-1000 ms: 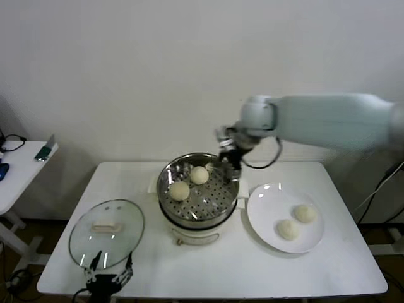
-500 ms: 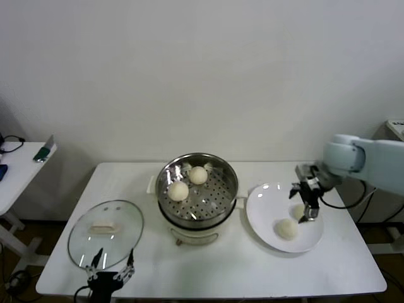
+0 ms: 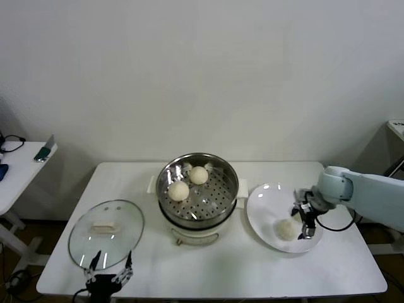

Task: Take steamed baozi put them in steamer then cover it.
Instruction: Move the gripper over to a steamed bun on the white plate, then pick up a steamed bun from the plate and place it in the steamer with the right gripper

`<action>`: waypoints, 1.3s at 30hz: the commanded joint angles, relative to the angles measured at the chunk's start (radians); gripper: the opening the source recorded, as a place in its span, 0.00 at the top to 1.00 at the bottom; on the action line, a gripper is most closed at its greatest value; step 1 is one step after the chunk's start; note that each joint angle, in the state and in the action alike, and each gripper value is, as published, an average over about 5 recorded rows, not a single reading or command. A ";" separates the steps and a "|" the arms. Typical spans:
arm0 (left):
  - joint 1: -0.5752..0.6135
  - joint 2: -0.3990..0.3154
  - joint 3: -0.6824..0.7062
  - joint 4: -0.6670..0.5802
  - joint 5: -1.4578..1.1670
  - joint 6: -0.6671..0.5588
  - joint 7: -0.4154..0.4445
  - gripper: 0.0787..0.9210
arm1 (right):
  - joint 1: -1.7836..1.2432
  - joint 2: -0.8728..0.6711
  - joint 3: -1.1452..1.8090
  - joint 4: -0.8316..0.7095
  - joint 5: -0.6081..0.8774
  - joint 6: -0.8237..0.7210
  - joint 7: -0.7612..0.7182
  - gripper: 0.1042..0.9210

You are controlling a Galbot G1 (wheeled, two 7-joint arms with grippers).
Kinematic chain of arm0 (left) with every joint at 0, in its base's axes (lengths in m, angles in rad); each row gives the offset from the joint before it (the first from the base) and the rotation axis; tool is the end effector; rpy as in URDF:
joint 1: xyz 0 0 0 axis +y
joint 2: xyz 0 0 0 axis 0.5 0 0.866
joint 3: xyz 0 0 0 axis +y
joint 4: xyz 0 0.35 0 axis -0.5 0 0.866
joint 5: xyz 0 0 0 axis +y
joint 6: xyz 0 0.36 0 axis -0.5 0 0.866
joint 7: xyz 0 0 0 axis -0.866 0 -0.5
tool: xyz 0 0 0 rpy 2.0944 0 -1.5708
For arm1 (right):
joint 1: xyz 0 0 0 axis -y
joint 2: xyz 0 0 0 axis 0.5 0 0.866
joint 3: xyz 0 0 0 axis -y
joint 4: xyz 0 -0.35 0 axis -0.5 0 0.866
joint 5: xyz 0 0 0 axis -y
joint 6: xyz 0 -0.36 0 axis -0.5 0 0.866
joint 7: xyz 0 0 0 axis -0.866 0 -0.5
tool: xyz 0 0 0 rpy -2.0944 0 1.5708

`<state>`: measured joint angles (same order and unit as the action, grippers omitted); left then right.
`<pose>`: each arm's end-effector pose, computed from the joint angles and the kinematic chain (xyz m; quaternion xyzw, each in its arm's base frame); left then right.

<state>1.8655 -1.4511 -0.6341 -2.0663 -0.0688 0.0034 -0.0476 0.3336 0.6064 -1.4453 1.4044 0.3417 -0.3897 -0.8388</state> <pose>0.0886 0.0560 -0.3483 0.0361 -0.9856 -0.0508 0.1571 0.4673 -0.1501 -0.2300 0.4842 -0.5509 0.4859 0.4754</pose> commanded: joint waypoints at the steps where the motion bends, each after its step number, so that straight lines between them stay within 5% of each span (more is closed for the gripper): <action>1: 0.000 0.003 -0.001 0.002 -0.001 -0.001 0.000 0.12 | -0.150 0.043 0.118 -0.066 -0.022 -0.023 0.042 0.12; 15: -0.004 0.003 0.005 -0.001 0.000 0.000 -0.001 0.12 | -0.092 0.044 0.098 -0.057 -0.005 -0.001 0.011 0.23; 21: 0.002 0.004 0.004 -0.005 0.003 -0.001 -0.001 0.12 | 0.221 0.064 -0.066 -0.045 -0.009 0.120 -0.116 0.24; 31: 0.005 0.003 0.004 -0.023 0.005 0.002 -0.001 0.12 | 0.792 0.309 -0.216 0.037 0.065 0.459 -0.281 0.24; 39: 0.004 0.000 0.003 -0.027 0.009 0.003 -0.001 0.12 | 0.738 0.542 -0.057 0.287 -0.066 0.581 -0.219 0.24</action>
<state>1.8700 -1.4506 -0.6305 -2.0935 -0.0599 0.0062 -0.0489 0.9035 0.8960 -1.5528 1.4838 0.3571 -0.0077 -1.0408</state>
